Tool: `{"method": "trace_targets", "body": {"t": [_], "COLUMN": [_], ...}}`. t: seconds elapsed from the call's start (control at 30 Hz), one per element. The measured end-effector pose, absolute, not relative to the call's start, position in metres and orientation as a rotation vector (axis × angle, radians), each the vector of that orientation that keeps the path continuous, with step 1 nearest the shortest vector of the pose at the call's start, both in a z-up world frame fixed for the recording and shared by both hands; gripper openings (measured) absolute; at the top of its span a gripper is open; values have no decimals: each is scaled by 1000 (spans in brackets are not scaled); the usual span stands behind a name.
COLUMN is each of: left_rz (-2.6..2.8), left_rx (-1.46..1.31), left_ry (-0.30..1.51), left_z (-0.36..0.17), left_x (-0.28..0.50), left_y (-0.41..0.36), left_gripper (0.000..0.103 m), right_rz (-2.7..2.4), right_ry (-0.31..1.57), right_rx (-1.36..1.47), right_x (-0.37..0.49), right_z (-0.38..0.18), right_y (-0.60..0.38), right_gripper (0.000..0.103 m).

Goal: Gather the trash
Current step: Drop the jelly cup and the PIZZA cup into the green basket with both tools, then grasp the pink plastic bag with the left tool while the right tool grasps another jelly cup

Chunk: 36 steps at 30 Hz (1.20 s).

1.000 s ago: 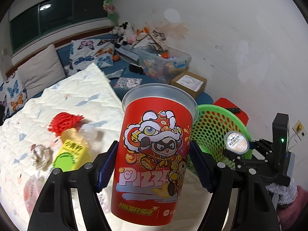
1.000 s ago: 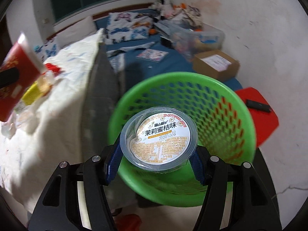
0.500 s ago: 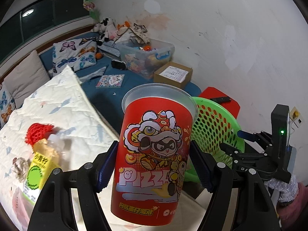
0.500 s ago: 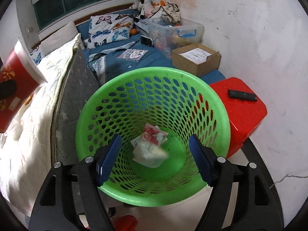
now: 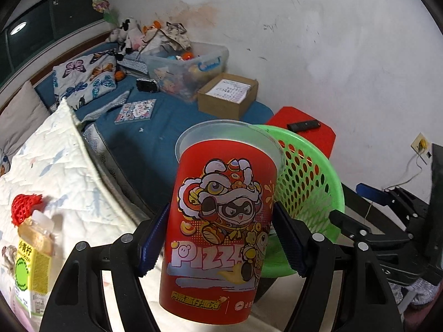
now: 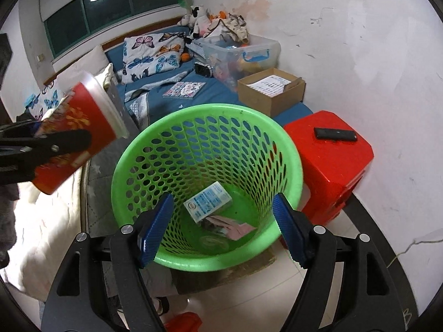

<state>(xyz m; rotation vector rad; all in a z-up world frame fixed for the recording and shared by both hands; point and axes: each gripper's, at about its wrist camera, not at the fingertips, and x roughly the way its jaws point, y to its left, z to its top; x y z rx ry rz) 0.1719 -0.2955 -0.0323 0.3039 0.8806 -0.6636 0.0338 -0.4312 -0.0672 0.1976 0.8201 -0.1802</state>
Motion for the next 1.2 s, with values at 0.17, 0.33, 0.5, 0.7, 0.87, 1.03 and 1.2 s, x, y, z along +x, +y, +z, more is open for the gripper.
{"method": "trace_targets", "body": {"t": [0.17, 0.33, 0.5, 0.7, 0.87, 1.03, 1.2], "left_rz": [-677, -690, -713, -697, -623, -528, -405], "left_rx": [320, 315, 299, 255, 226, 196, 160], "left_ry": [898, 906, 887, 868, 835, 796, 777], "left_z": [-38, -43, -40, -29, -16, -6, -2], "left_x": [173, 174, 171, 166, 160, 152, 146], "left_y": [-308, -320, -323, -302, -264, -215, -158], "left_gripper": [71, 72, 81, 81, 81, 81, 81], "right_rz": [-190, -196, -199, -184, -134, -64, 16], "right_ry": [815, 810, 805, 789, 772, 758, 755], "right_rx": [207, 220, 217, 207, 186, 156, 124], "right_x": [25, 20, 16, 12, 14, 25, 40], "right_z": [-66, -64, -62, -53, -44, -36, -30], "right_y": [-434, -437, -435, -426, -405, -375, -338], "right_gripper": [75, 75, 75, 75, 75, 76, 76]}}
